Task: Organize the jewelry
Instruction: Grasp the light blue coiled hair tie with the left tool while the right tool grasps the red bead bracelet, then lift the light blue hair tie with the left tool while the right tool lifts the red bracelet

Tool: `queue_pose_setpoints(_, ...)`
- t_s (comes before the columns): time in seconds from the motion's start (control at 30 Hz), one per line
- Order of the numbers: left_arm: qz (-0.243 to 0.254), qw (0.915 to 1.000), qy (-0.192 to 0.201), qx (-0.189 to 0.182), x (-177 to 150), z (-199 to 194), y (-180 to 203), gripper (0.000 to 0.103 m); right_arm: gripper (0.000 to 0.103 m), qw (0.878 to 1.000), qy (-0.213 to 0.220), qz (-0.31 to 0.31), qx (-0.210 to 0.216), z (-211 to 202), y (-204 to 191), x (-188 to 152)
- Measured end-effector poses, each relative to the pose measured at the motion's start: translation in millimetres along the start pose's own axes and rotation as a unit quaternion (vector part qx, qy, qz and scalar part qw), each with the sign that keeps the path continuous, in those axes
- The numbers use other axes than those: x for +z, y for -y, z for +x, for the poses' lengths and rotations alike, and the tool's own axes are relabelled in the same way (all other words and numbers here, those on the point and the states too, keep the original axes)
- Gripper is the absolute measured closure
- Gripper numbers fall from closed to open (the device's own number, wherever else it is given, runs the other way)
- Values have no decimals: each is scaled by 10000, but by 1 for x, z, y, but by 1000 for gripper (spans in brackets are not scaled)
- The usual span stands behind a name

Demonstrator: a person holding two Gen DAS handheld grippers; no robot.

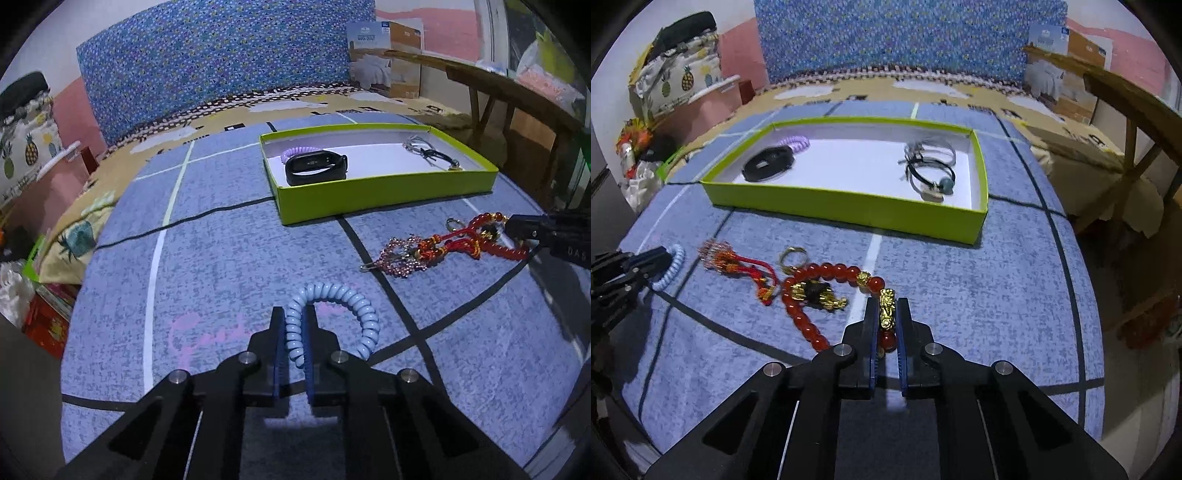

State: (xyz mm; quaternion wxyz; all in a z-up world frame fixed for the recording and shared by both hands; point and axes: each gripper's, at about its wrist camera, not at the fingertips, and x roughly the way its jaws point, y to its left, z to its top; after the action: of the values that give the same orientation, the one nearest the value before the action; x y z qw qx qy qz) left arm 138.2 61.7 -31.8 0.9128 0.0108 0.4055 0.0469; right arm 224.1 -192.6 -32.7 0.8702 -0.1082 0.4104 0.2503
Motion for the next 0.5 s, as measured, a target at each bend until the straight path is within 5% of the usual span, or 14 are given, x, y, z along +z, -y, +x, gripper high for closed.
queue_pose_setpoints(0.5, -346, 9974, 543, -328, 8, -38, -8, 94, 95, 9952, 924, -314, -26, -68, -31, 13)
